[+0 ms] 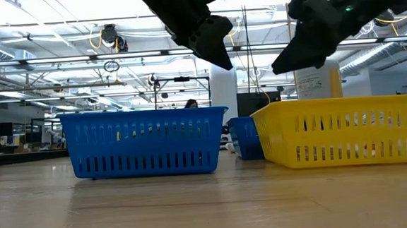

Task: Pick & Place Travel size toiletries
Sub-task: Put the black hairbrush into the top yellow basket

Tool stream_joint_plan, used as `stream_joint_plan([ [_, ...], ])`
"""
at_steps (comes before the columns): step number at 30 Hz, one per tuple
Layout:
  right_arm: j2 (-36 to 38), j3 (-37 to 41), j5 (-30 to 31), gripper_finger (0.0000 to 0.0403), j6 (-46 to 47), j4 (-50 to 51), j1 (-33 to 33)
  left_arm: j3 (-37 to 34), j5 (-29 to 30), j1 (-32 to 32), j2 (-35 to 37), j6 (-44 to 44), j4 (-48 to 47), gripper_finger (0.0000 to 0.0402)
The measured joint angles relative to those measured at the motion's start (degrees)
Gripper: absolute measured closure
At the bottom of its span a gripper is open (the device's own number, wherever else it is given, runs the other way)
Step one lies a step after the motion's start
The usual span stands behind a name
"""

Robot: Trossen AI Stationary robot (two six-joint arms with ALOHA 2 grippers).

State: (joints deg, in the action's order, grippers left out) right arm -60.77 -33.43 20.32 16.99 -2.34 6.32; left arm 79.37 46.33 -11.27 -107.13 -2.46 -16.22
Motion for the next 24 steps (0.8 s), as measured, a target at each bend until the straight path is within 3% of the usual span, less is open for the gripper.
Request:
stream_joint_plan([
  [14, -9.0, -11.4, -11.5, 0.0272, -9.2, 14.9, -15.1, 0.0, 0.0, 0.0, 0.0, -0.8, -0.2, 0.0147],
  [24, -21.5, -22.3, -11.5, 0.0272, -16.2, 27.9, -23.7, 0.0, 0.0, 0.0, 0.0, -0.8, -0.3, 0.0146],
])
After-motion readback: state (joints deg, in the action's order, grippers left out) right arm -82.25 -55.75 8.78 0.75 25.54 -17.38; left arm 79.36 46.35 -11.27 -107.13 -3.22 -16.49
